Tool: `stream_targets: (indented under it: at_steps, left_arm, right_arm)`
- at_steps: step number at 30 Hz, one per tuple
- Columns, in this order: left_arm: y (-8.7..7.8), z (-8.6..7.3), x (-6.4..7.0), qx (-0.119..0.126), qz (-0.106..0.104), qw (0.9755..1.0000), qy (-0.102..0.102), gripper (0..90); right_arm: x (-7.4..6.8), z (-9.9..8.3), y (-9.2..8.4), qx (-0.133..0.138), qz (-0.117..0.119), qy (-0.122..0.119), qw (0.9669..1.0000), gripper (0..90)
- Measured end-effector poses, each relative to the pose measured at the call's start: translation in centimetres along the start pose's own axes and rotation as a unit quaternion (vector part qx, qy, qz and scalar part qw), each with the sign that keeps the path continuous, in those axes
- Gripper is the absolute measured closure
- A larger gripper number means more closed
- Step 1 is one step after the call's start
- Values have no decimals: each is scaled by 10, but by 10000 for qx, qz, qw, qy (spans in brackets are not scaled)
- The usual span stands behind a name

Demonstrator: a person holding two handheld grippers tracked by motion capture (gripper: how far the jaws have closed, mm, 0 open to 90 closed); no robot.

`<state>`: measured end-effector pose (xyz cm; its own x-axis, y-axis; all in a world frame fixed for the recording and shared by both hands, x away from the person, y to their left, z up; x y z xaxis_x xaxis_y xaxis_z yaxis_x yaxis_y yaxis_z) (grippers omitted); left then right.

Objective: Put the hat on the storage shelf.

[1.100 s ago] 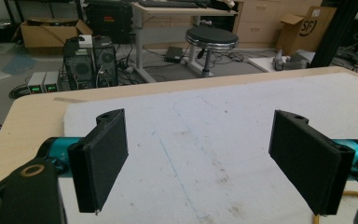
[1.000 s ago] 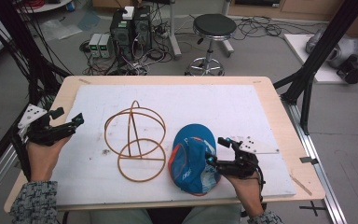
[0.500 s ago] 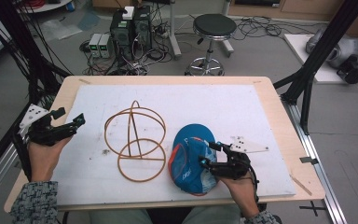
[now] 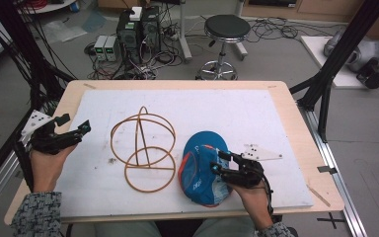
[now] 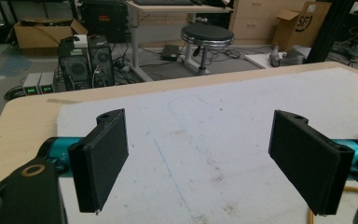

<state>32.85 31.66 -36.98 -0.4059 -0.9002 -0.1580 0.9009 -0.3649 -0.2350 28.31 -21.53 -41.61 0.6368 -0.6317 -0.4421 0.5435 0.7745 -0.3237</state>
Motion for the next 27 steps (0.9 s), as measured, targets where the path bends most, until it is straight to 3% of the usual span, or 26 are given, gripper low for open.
stream_targets:
  at_steps: [8,13,17,22,27]
  left_arm:
    - [-1,0,0,8,2,10000,-6,201]
    - [-1,1,0,10,-12,10000,-2,202]
    - [-1,1,0,22,-12,10000,-8,203]
    - [-2,2,-1,30,-15,10000,2,203]
    - [-4,2,-1,64,6,10000,-24,203]
  right_arm:
    - [1,0,2,-69,-88,85,9999,631]
    - [-2,3,2,-81,-85,14,9999,790]
    - [-3,4,3,-76,-110,-27,9999,855]
    - [-4,6,2,-44,-158,6,9999,879]
    - [-8,13,-4,157,-182,20,9997,882]
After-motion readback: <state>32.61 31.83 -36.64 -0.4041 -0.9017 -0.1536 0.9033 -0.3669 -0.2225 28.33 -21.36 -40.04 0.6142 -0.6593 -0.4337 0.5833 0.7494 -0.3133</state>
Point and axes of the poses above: each handheld gripper's, and its own axes: y roughly forward along the jaws, z roughly out of its top, x roughly to its right, the point moved 1 cm from there along y, roughly forward along the jaws, and after that the axes turned 14 degrees about y, right-handed, at the moved point
